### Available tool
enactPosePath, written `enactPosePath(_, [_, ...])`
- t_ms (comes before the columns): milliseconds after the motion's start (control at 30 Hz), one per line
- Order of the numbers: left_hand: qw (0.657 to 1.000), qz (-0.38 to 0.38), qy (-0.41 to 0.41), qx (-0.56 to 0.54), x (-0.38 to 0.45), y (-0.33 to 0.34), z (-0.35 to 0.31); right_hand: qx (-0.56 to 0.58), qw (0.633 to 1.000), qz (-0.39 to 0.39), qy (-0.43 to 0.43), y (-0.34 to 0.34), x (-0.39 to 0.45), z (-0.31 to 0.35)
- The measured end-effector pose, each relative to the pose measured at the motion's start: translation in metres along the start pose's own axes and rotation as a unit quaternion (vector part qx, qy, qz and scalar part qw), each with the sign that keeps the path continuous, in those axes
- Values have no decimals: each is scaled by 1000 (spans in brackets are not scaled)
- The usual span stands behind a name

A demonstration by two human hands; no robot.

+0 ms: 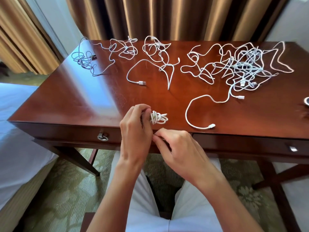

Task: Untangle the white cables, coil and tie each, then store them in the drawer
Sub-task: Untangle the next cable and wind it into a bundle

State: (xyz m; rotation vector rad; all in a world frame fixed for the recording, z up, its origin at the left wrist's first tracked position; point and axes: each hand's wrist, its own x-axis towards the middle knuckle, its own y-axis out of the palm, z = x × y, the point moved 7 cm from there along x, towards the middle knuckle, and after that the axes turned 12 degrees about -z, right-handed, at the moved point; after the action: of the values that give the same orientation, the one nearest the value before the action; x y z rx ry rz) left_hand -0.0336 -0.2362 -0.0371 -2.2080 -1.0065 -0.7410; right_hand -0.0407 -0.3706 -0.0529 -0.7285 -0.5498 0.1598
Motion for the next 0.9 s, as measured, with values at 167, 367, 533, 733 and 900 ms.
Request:
enactPosePath(167, [994,82,69,-1,-3,6,2,20,998,-38,-55,-36,18,5])
enactPosePath(367, [964,171,-43,-201,-11,7,-8,118,988,-101,-9,-64,47,-22])
enactPosePath(533, [926,109,-165,-321,-8,3,-10,121,987,-102,16,-40,34,-43])
enactPosePath(733, [930,34,-221,-290,-7,7,4,103,985,-137,-3,-20,2,-22])
enactPosePath(900, [918,5,-286,-275,-10,11,7,195,965,-172,42,-18,-11,-17])
